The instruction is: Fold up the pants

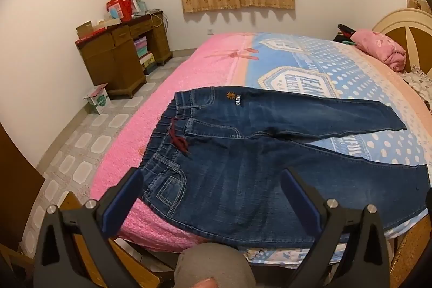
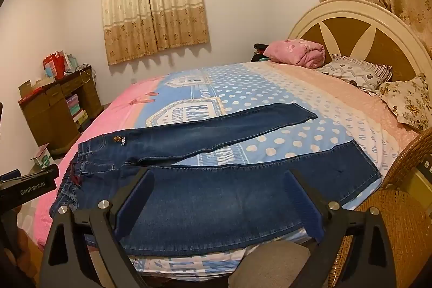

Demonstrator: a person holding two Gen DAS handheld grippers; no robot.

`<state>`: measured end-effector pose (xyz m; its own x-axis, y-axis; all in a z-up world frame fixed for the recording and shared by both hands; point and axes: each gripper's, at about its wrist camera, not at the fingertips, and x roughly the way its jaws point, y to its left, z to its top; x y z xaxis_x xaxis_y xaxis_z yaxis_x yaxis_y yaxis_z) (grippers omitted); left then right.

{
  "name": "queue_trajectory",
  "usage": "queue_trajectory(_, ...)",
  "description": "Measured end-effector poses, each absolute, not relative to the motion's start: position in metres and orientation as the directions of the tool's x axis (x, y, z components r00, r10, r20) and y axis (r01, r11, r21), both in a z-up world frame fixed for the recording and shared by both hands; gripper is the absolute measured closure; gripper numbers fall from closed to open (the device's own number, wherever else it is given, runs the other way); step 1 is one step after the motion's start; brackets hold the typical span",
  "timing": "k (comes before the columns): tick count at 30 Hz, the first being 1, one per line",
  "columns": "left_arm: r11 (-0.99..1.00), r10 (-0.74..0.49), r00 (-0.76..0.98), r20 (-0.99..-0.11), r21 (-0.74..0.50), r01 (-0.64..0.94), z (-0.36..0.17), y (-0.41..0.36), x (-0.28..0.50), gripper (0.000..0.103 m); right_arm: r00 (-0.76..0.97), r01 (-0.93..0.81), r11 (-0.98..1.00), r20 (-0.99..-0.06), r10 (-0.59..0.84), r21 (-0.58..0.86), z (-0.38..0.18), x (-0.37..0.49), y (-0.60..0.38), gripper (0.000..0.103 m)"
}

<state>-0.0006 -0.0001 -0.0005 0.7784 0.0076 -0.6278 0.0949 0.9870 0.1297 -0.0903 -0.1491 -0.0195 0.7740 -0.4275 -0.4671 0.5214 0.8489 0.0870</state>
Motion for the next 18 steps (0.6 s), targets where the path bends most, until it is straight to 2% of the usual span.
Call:
queue_trajectory(8, 0.99, -0.026, 0.753, -0.657, 0.085, 0.109, -0.006, 0.007, -0.003, 0.0, 0.77, 0.526, 0.846, -0.47, -0.431, 0.085, -0.022, -0.09, -0.15, 0.006)
queue_trajectory(18, 0.988, -0.024, 0.743, -0.669, 0.095, 0.118, -0.011, 0.004, 0.0, 0.0, 0.767, 0.528, 0.844, -0.476, -0.43, 0.09, -0.023, -0.09, -0.145, 0.006)
